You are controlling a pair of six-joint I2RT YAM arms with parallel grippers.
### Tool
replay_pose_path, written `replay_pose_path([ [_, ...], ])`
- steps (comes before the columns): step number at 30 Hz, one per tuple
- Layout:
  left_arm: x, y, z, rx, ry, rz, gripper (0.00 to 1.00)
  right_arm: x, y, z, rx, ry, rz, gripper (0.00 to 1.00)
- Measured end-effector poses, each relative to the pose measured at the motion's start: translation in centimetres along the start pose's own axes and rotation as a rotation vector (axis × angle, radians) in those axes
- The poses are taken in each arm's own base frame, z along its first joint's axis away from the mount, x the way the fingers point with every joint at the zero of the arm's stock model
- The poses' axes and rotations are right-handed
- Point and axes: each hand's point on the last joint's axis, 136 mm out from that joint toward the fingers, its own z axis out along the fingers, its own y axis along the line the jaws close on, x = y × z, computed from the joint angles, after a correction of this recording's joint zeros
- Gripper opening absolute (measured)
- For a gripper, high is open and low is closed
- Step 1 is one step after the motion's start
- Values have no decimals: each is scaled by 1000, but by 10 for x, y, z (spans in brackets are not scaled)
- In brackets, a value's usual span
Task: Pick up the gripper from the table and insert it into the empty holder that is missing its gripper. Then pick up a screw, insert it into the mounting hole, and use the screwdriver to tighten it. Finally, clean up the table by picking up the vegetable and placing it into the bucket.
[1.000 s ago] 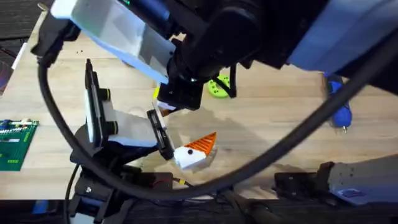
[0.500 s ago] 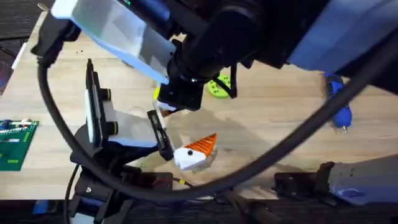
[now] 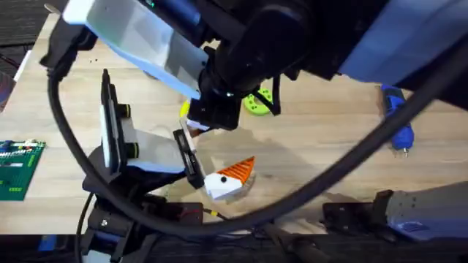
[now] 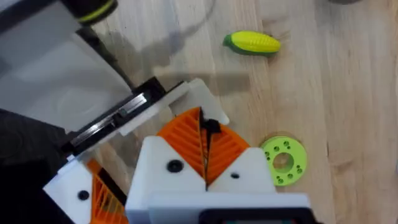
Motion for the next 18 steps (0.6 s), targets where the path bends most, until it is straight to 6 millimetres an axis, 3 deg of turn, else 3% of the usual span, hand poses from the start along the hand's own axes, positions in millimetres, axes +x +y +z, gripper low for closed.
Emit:
replay_pose_path([
  [18,0,0,0,0,0,5,993,2,0,-4,9,5,-2,8],
])
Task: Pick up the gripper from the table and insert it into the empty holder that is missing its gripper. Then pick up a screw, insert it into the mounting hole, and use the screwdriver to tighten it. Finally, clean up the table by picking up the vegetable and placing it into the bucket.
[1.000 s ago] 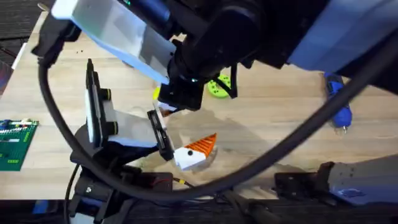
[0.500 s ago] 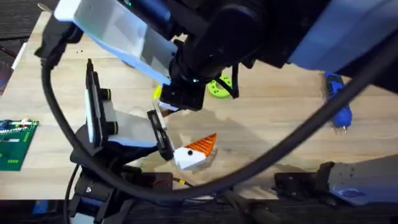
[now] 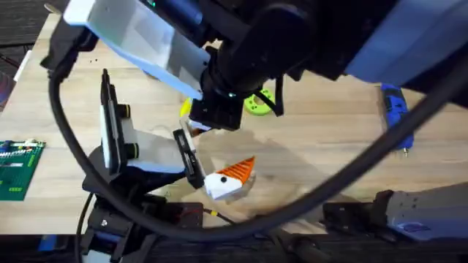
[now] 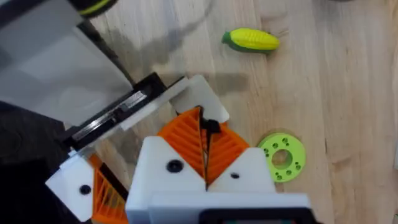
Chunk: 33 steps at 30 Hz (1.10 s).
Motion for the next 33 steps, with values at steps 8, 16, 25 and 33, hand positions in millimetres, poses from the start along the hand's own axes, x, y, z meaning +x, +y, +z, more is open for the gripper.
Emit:
replay_pose_path([
  [8,0,0,0,0,0,4,992,-1,0,-5,4,-11,-1,8],
  [16,0,0,0,0,0,4,993,-2,0,-5,6,-16,-2,8],
  [25,0,0,0,0,0,4,993,-4,-3,1,13,-14,-1,8],
  [33,0,0,0,0,0,4,993,-1,-2,1,13,-1,-1,8],
])
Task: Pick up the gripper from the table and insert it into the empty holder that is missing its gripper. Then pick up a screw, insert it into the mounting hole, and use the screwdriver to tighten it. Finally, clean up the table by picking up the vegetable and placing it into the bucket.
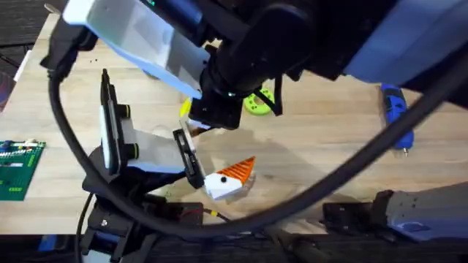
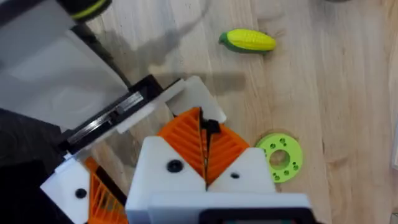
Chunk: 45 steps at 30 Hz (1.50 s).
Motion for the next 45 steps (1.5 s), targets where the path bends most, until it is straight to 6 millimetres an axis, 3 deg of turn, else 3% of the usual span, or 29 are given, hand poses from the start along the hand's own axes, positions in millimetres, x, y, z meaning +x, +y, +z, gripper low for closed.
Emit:
replay_pose_path([
  [45,0,0,0,0,0,-12,993,0,0,3,-3,7,1,8],
])
